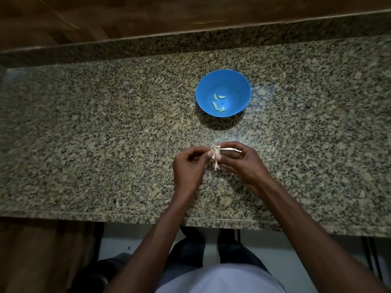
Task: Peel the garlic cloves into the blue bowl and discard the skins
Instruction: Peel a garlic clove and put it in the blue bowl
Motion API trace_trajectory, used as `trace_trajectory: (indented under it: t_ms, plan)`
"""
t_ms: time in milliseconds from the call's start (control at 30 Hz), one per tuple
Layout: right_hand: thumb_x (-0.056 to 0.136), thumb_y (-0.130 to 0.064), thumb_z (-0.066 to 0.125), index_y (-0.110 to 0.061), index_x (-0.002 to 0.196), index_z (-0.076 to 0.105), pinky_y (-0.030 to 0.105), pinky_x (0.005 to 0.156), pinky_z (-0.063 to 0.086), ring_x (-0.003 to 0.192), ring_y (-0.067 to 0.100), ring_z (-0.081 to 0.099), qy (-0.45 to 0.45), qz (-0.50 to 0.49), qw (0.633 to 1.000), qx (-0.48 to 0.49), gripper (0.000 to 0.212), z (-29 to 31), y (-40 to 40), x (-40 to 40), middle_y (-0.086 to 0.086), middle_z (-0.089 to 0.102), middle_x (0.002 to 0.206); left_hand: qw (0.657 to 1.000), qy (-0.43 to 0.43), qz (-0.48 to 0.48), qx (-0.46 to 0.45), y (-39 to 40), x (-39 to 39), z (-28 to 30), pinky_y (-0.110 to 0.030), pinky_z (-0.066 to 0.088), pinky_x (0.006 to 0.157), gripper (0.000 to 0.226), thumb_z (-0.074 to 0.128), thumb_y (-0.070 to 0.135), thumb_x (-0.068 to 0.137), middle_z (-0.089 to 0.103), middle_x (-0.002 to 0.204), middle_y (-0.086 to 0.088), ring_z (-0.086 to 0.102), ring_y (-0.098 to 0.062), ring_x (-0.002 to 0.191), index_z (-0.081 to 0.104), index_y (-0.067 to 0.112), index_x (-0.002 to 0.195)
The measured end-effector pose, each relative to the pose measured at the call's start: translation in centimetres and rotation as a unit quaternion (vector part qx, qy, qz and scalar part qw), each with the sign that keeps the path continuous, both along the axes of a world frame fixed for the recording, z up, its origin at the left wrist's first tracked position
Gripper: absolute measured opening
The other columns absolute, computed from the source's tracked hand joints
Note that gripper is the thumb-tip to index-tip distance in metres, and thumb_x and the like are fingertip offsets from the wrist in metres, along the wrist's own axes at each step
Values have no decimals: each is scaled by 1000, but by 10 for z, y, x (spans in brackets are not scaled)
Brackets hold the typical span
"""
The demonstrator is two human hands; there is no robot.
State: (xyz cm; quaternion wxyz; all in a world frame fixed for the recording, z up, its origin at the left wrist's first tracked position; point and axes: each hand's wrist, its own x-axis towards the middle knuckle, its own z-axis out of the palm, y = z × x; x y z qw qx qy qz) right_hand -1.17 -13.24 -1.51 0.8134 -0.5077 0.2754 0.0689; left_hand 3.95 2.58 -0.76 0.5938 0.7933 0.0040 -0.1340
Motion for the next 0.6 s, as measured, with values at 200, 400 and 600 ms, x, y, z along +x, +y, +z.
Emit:
trace_trajectory:
  t_ms: [200,400,600]
  plan:
    - [80,-3,88,-13,121,76,40,79,65,91,29,78,-55,0,990,-129,44,-13,8,-3,14,78,105,994,98,11,39,-3,-2,-3,-30,63,75,13,79,24,91,78,89,-1,75,-11,82,78,11,95]
    - [79,1,86,-14,115,80,44,86,65,93,24,79,-60,9,982,-177,39,-24,13,-4,3,80,109,974,220,-35,36,-1,6,1,-31,53,68,19,71,25,97,75,91,-6,65,-14,76,73,8,103]
    - [82,-1,84,-14,119,78,33,80,65,91,16,78,-48,-19,975,-217,40,-26,25,-4,5,79,110,981,157,-11,110,-11,5,-2,-32,58,77,4,66,21,100,71,100,-3,68,-16,90,66,16,101]
